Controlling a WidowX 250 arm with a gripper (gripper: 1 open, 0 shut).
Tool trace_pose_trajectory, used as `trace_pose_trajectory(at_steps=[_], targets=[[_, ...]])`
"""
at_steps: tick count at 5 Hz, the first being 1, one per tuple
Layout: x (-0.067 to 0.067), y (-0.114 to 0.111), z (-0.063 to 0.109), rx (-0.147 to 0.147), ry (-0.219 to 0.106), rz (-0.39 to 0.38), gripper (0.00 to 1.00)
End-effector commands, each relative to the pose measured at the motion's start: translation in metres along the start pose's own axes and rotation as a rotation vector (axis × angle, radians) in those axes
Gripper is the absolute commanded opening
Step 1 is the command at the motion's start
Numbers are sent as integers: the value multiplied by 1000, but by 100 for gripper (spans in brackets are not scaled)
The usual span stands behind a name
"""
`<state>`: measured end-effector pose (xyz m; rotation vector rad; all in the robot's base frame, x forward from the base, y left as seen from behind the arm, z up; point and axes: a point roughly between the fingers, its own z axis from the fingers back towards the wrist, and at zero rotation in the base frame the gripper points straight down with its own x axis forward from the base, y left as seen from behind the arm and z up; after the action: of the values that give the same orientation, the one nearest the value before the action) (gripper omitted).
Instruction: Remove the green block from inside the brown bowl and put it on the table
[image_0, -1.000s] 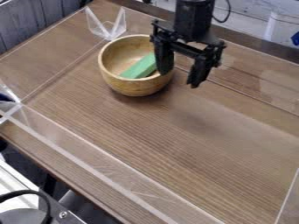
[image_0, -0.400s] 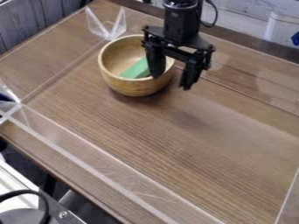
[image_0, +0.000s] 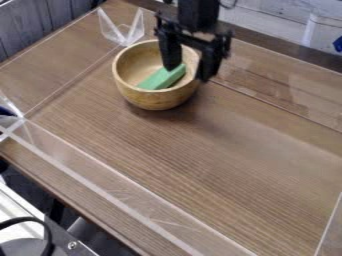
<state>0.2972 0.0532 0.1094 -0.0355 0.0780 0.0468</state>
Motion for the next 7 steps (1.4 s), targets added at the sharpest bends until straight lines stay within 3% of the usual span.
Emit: trace_pose_trajectory(at_steps=[1,2,4,6,7], targets=[[16,15,20,76,-71,-76,100],[24,26,14,131,-69,-130,100],[34,57,5,85,-76,-41,100],[40,60,-19,129,-80,16,100],[46,61,-27,107,-120,25,100]])
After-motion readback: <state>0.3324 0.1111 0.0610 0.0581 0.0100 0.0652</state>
